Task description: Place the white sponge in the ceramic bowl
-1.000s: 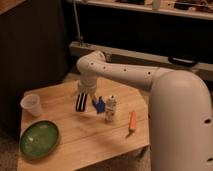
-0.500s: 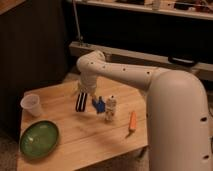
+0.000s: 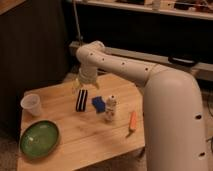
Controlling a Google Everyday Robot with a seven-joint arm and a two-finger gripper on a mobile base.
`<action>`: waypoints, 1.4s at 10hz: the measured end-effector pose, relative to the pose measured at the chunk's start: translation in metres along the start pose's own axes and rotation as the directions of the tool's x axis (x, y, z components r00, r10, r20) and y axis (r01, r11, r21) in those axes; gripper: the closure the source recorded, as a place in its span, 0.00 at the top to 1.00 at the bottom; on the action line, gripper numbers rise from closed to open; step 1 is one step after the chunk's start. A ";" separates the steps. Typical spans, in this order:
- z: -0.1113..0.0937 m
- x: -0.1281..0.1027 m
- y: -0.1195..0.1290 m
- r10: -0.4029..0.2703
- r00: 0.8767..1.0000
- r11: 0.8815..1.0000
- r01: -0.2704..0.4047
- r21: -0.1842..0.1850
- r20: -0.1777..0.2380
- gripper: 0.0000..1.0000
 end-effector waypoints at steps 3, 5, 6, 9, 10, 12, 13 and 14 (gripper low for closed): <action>-0.013 0.008 0.008 -0.100 0.995 0.995 0.100 -0.014 -0.013 0.80; -0.003 0.004 0.012 -0.089 0.996 0.995 0.089 -0.040 0.015 0.80; 0.010 0.001 0.022 -0.087 0.995 0.993 0.090 -0.079 0.037 0.80; 0.021 -0.018 0.046 -0.055 0.997 0.985 0.063 -0.158 0.052 0.80; 0.020 -0.024 0.053 -0.048 0.998 0.984 0.053 -0.169 0.034 0.80; 0.020 -0.029 0.070 -0.042 0.999 0.985 0.039 -0.168 -0.009 0.80; 0.026 -0.028 0.073 -0.050 0.999 0.987 0.048 -0.154 -0.015 0.80; 0.035 -0.027 0.076 -0.059 0.998 0.989 0.057 -0.138 -0.014 0.80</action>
